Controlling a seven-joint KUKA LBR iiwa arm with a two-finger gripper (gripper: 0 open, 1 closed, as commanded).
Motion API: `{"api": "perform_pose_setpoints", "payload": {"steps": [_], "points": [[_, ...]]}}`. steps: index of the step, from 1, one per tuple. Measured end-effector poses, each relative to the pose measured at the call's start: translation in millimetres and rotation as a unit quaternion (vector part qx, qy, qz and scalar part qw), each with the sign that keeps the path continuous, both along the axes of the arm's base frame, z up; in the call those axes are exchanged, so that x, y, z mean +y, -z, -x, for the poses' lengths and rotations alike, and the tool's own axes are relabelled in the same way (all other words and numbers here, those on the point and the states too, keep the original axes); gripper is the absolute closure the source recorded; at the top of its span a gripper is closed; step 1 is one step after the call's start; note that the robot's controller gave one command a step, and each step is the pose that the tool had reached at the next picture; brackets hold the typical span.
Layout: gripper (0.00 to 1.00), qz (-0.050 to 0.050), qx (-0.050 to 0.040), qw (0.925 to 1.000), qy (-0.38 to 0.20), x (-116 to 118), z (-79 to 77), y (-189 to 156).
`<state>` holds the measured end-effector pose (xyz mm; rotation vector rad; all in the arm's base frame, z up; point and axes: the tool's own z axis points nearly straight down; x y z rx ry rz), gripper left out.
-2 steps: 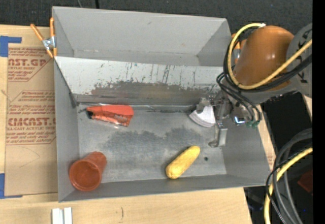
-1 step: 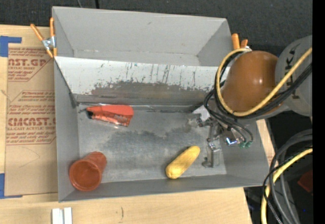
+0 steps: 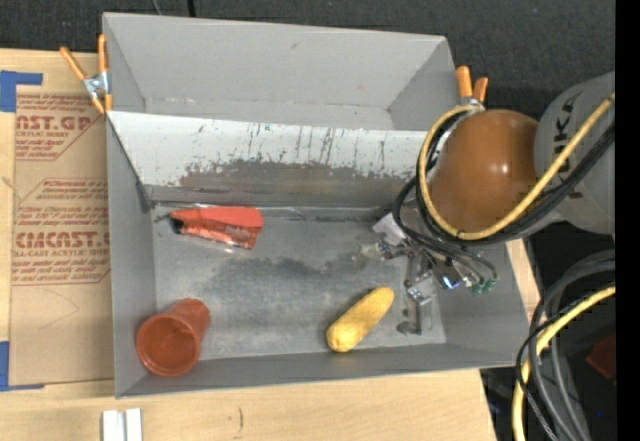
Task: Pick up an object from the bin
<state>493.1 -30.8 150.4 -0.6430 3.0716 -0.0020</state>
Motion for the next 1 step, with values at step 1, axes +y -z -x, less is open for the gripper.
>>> {"api": "perform_pose_setpoints", "payload": {"steps": [1], "points": [[0.00,0.001,-0.0020,0.9904,-0.138,1.0,6.8,68.3]]}}
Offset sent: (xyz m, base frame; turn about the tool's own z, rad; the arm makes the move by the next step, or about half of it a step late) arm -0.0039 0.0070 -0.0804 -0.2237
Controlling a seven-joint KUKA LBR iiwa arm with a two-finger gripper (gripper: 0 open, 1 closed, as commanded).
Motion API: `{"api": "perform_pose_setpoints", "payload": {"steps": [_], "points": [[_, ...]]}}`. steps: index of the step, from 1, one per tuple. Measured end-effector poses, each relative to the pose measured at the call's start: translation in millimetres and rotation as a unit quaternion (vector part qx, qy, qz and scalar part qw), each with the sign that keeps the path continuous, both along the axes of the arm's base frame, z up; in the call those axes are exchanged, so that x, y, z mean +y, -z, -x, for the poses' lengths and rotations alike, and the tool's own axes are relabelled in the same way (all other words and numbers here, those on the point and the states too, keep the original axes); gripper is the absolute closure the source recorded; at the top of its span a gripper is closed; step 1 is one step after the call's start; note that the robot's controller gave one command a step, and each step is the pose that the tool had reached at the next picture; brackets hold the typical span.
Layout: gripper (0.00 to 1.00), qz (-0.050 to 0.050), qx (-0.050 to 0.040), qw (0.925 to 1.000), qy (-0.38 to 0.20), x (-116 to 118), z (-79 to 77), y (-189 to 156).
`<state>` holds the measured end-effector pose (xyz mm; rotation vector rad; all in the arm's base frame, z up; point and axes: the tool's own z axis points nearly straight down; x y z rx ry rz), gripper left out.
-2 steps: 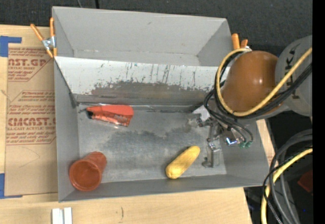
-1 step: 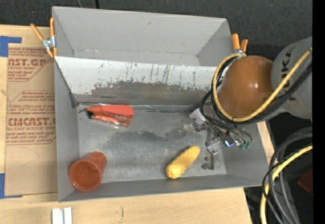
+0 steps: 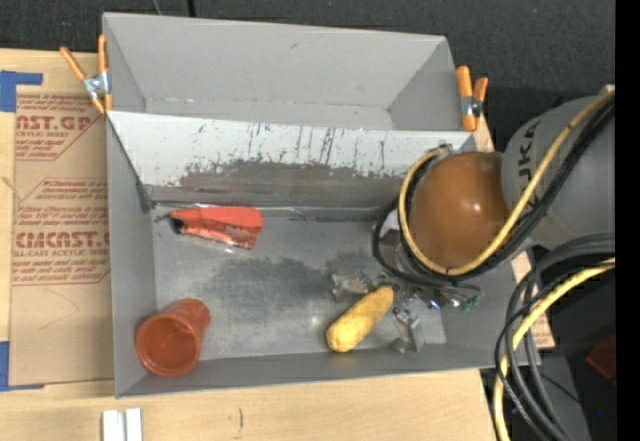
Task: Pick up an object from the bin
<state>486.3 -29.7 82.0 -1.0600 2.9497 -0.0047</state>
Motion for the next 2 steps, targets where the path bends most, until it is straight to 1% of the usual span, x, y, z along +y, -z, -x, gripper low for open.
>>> {"api": "perform_pose_setpoints", "payload": {"steps": [1,2], "points": [[1.00,-0.001,-0.0036,0.9999,0.011,4.1,-3.9,32.7],[1.00,-0.001,-0.0021,0.9999,0.013,4.2,-3.2,30.5]]}}
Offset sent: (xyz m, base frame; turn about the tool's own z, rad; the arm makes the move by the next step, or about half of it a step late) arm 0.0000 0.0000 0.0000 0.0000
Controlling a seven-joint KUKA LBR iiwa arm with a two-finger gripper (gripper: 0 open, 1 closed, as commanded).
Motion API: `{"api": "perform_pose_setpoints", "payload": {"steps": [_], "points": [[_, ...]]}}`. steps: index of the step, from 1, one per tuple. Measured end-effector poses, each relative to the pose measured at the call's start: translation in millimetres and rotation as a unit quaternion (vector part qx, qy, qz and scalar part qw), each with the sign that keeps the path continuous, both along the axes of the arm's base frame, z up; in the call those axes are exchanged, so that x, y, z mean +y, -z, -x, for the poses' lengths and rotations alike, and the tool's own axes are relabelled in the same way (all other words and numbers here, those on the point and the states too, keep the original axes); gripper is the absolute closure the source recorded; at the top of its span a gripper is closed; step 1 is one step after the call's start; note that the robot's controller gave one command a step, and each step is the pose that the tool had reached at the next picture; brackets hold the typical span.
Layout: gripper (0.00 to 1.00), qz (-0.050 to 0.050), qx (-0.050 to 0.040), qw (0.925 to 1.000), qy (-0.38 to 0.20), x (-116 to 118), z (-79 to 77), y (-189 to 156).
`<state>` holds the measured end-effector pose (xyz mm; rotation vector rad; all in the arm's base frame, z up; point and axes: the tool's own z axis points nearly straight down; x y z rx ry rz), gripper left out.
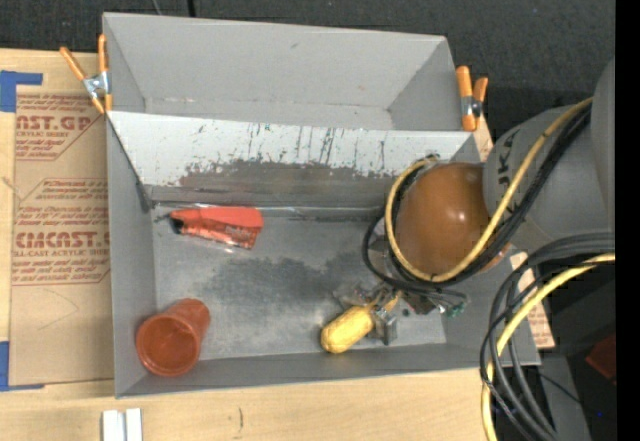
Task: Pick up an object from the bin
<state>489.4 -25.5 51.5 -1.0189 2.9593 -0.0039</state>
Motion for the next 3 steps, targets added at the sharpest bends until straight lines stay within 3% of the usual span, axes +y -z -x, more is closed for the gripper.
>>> {"api": "perform_pose_setpoints", "payload": {"steps": [3], "points": [[1.00,-0.001,0.0055,1.0000,0.000,1,3.3,-37]]}}
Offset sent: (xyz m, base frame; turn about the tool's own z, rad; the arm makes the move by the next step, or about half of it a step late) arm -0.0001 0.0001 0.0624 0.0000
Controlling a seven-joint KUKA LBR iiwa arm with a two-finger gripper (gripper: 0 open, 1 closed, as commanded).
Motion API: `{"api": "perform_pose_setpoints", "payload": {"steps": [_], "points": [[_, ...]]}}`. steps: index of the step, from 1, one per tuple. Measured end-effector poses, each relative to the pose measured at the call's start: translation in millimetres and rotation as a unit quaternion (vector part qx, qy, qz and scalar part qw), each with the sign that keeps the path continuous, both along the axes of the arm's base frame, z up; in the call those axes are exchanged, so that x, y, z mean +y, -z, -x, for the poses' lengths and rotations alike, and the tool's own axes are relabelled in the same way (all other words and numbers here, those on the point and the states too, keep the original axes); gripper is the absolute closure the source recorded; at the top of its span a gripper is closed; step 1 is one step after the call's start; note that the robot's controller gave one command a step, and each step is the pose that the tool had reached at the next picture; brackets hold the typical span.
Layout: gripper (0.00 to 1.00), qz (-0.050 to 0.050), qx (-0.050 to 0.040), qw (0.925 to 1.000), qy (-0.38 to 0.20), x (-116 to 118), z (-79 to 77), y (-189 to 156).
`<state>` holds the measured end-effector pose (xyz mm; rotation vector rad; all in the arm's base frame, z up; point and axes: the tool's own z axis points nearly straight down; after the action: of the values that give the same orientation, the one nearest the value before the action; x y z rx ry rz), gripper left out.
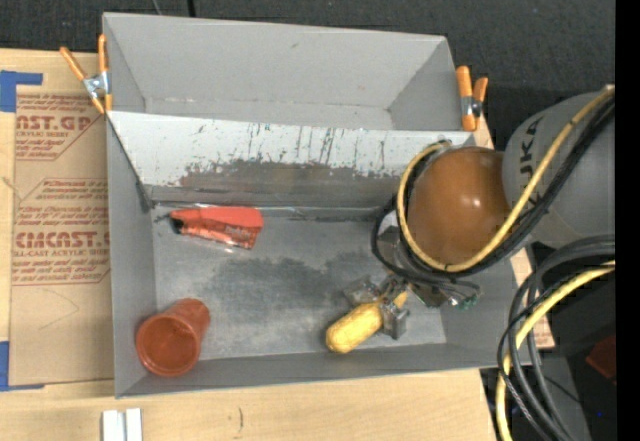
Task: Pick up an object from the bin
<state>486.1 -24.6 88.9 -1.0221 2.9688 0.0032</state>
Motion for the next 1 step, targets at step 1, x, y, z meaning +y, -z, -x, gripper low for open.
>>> {"api": "perform_pose_setpoints", "payload": {"steps": [1], "points": [[1.00,0.000,-0.0016,1.0000,0.000,0.0,-0.9,-20.3]]}}
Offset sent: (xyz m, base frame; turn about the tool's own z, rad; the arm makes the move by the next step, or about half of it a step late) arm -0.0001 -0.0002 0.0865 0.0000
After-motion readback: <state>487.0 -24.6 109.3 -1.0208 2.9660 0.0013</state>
